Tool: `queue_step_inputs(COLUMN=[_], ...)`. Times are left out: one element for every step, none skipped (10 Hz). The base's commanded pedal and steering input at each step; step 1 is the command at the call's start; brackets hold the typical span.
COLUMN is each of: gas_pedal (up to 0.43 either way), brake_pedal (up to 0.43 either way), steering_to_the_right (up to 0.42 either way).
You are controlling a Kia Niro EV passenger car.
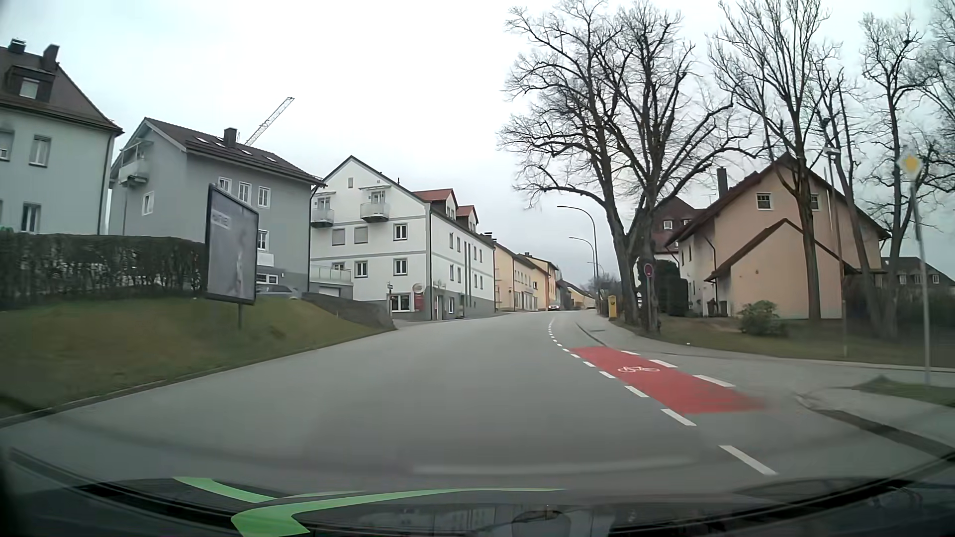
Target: Follow the waypoints while adhering to traffic rules and regulations
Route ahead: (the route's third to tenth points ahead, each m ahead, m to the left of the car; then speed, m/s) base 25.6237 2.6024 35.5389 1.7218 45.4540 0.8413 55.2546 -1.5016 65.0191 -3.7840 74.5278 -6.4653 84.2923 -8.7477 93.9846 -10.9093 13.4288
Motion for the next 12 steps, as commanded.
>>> queue_step_inputs(gas_pedal=[0.197, 0.169, 0.169, 0.169, 0.169, 0.169, 0.169, 0.169, 0.169, 0.169, 0.157, 0.157], brake_pedal=[0.0, 0.0, 0.0, 0.0, 0.0, 0.0, 0.0, 0.0, 0.0, 0.0, 0.0, 0.0], steering_to_the_right=[0.01, 0.01, 0.01, 0.01, 0.011, 0.013, 0.014, 0.015, 0.016, 0.016, 0.016, 0.016])
